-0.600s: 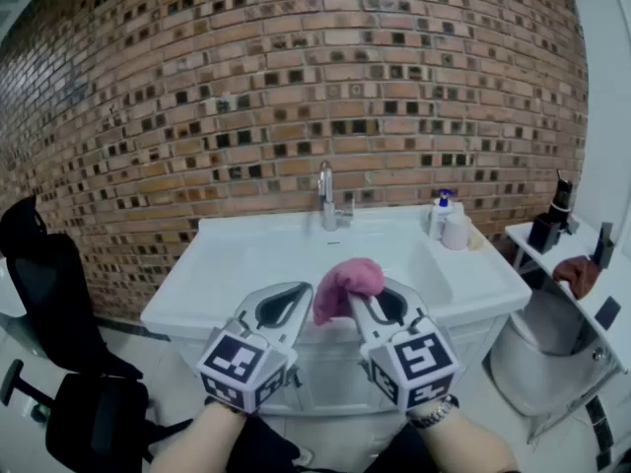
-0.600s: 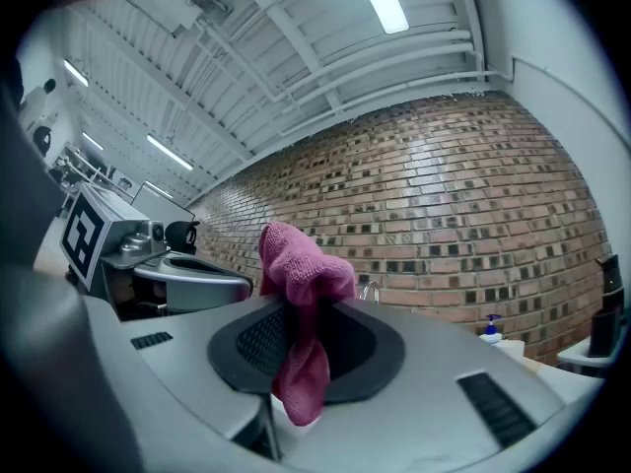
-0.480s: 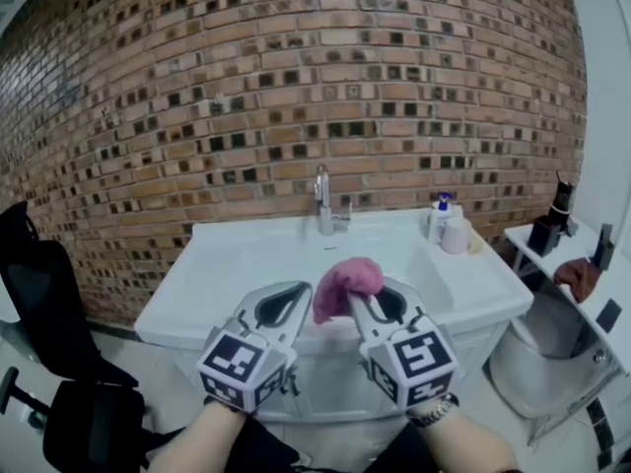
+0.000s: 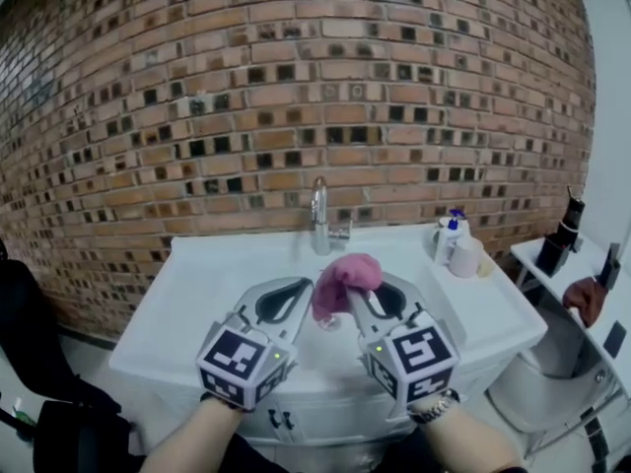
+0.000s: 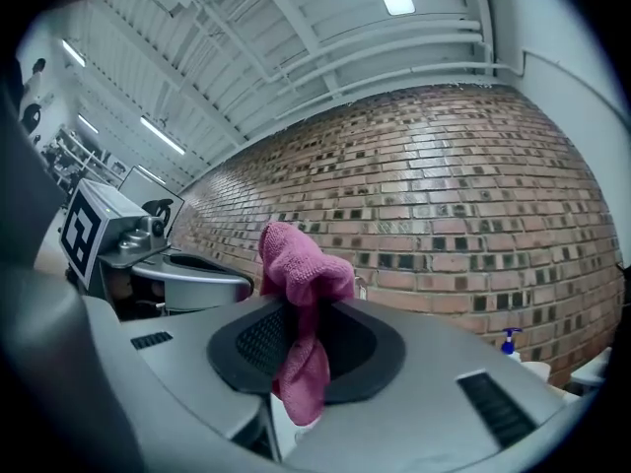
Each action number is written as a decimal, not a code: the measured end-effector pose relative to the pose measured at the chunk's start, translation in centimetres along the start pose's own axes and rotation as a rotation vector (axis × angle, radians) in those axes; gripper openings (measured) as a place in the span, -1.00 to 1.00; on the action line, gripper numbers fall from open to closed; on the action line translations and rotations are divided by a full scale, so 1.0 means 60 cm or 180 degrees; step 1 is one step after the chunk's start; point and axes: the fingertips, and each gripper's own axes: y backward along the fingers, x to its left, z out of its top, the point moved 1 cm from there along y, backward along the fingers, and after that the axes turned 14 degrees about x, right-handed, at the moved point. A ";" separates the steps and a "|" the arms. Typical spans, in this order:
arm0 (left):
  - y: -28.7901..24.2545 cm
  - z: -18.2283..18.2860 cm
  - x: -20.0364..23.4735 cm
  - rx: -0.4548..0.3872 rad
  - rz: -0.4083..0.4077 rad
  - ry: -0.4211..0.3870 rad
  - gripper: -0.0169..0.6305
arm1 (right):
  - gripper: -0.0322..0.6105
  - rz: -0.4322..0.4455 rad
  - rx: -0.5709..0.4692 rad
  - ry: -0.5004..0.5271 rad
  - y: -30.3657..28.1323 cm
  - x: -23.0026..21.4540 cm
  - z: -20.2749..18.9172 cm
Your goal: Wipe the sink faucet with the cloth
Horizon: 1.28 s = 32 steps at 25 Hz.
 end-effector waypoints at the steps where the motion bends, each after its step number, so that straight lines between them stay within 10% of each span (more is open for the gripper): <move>1: -0.011 0.001 0.011 0.0004 -0.0001 0.0005 -0.89 | -0.68 -0.0011 -0.0003 0.0009 -0.015 -0.008 0.004; 32: -0.224 -0.012 0.201 0.0213 0.0152 0.0127 -0.89 | -0.68 -0.0028 0.0170 0.0194 -0.271 -0.127 0.058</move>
